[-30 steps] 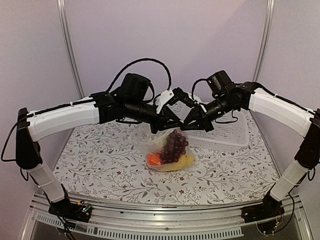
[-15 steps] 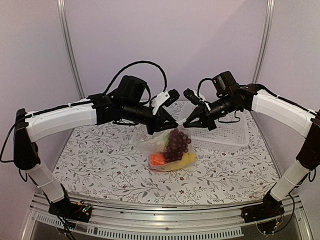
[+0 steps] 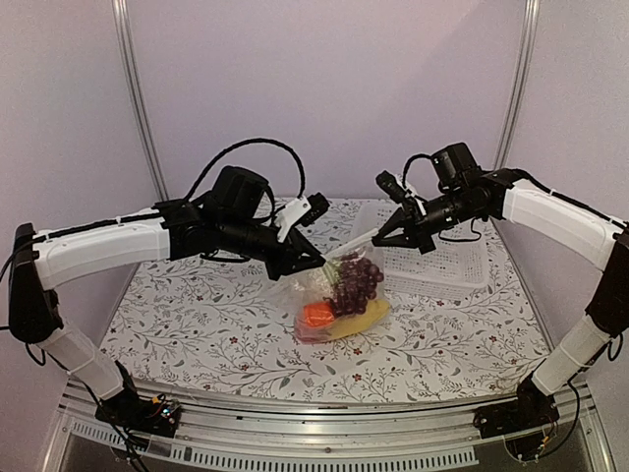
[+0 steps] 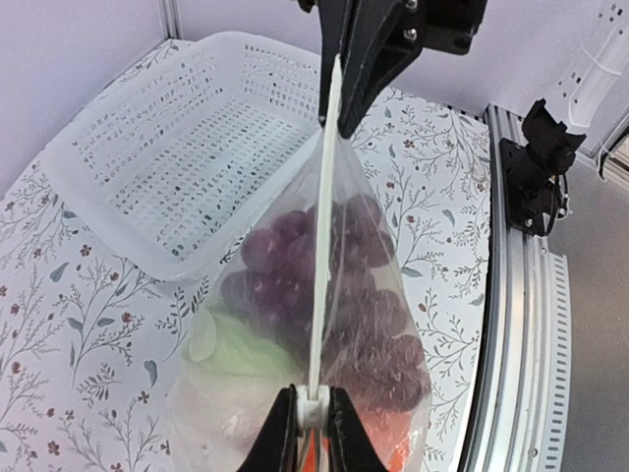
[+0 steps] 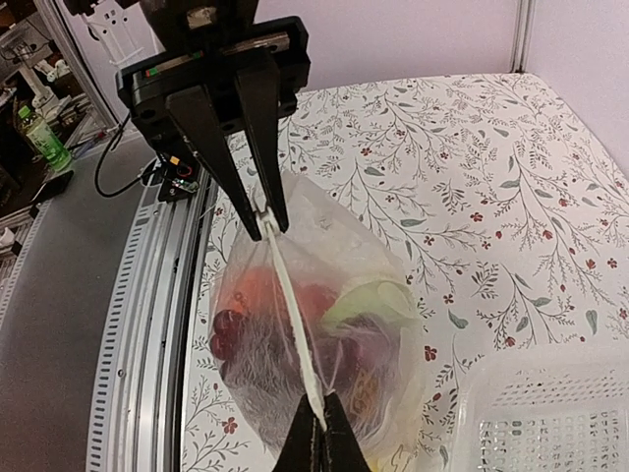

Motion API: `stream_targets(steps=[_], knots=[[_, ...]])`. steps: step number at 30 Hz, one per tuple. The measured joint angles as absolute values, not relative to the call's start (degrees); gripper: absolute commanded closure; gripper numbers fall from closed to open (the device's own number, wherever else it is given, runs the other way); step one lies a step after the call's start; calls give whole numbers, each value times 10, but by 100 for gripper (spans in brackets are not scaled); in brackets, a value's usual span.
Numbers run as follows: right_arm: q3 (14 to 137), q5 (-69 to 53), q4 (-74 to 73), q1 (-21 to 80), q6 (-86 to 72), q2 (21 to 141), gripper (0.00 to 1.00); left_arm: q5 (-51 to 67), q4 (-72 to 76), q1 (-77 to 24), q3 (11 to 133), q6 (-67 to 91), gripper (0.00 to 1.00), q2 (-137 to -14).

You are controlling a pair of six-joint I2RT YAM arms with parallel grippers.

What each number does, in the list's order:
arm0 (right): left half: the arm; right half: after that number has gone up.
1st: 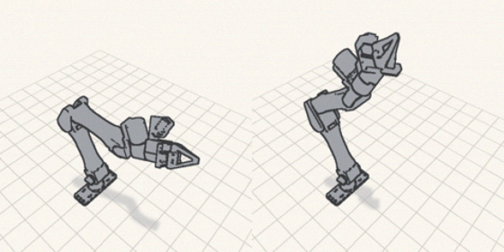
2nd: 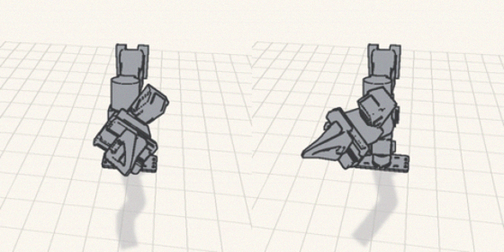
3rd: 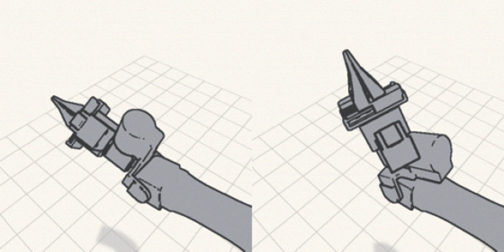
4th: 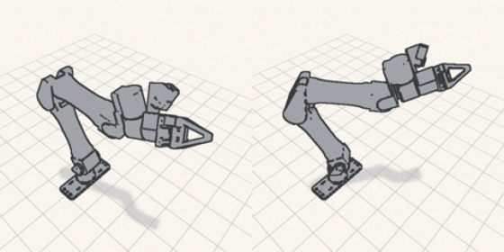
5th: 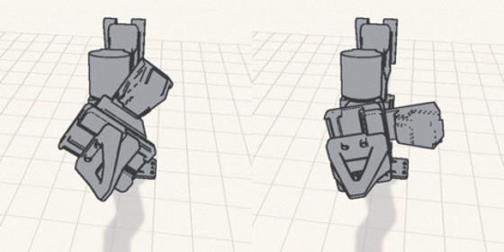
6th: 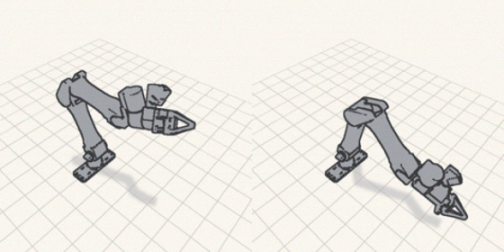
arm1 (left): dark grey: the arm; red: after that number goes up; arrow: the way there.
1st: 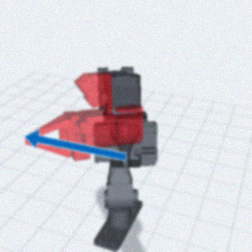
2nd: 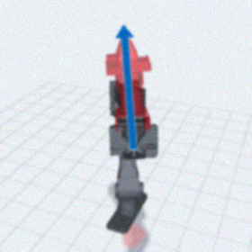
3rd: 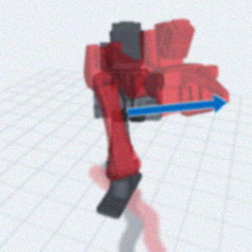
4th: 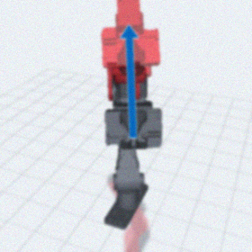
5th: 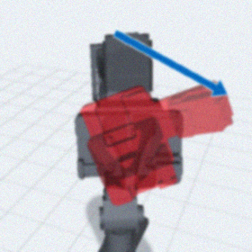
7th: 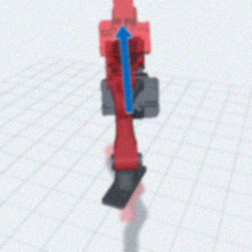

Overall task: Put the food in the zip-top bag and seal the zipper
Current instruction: Zip the zipper of the food storage bag.

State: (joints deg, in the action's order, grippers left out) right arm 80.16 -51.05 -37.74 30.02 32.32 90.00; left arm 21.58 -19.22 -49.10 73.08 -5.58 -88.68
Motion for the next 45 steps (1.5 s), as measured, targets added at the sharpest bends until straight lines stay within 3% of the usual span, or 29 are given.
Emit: stream_targets(steps=[16, 28, 35, 39, 45], knots=[[794, -511, -375, 277, 316, 896, 100, 188, -186, -475, 610, -27, 90, -800], [794, -511, -371, 271, 309, 896, 100, 186, -187, -461, 586, -18, 90, -786], [795, -516, -369, 270, 308, 899, 100, 178, -185, -456, 587, -18, 99, -786], [854, -524, -378, 268, 307, 948, 100, 133, -196, -445, 611, -22, 100, -798], [1061, -542, -378, 262, 298, 1095, 100, 37, -210, -399, 686, -64, 100, -825]])
